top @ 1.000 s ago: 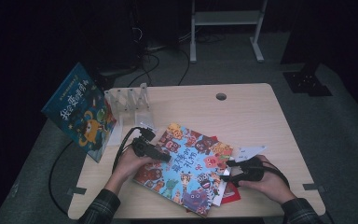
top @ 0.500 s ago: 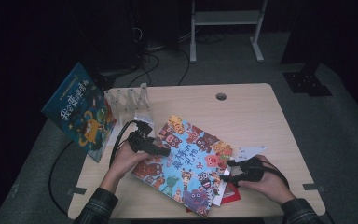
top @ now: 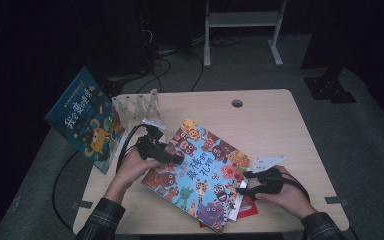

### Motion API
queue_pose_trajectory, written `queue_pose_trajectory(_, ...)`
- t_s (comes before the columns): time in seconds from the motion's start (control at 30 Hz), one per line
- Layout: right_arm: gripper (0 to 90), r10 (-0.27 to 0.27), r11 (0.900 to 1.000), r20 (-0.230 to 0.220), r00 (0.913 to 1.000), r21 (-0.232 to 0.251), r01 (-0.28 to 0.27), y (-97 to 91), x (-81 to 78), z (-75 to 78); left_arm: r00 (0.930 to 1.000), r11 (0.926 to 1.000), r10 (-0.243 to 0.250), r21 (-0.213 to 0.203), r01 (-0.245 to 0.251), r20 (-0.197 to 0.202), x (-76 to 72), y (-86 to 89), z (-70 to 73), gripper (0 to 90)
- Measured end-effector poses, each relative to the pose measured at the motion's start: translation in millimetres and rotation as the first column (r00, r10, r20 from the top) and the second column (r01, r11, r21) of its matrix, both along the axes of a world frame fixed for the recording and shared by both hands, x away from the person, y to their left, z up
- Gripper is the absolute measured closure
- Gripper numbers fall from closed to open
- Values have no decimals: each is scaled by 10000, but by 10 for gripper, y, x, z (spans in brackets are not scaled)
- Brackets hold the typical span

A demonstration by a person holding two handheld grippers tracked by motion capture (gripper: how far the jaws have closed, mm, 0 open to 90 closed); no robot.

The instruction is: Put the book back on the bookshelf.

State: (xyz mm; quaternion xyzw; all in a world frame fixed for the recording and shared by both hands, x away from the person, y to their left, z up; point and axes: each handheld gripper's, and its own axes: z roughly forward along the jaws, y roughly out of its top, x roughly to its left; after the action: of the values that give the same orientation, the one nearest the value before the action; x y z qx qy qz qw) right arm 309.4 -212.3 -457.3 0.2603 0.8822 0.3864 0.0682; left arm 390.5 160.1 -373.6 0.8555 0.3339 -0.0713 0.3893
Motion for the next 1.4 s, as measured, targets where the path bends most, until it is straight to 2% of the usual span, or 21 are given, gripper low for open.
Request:
queue_pose_trajectory(0.13, 327, 40, 10000, 3, 10000, 20, -40, -5, 3, -2, 9998, 9998, -210, 37, 209, 75, -20, -34, 94, 92)
queue_pose_trajectory(0.3, 326, 60, 10000, 23, 10000, 39, -60, -8, 3, -4, 9986, 9986, -523, 53, 524, -45, -25, -85, 179, 124)
queue_pose_trajectory(0.5, 326, 59, 10000, 48, 10000, 32, -59, -8, 0, -5, 9983, 9982, -540, 268, 545, -203, 6, -140, 229, 139)
queue_pose_trajectory(0.77, 325, 72, 10000, 81, 9999, 8, -72, -8, -2, -5, 9971, 9978, -526, 377, 548, -554, 62, -147, 308, 234)
queue_pose_trajectory(0.87, 325, 80, 10000, 82, 9999, -9, -80, -7, -3, -3, 9963, 9979, -589, 243, 605, -622, 78, -141, 351, 285)
queue_pose_trajectory(1.17, 324, 168, 9998, 209, 9996, -150, -164, 22, -4, 5, 9947, 9951, -649, 692, 705, -804, 144, -203, 500, 400)
queue_pose_trajectory(1.3, 324, 171, 9997, 236, 9996, -185, -166, 25, -4, 7, 9944, 9924, -634, 997, 718, -848, 157, -260, 533, 418)
queue_pose_trajectory(1.4, 324, 158, 9998, 243, 9996, -149, -154, 23, -6, 2, 9940, 9925, -638, 983, 725, -894, 153, -263, 562, 456)
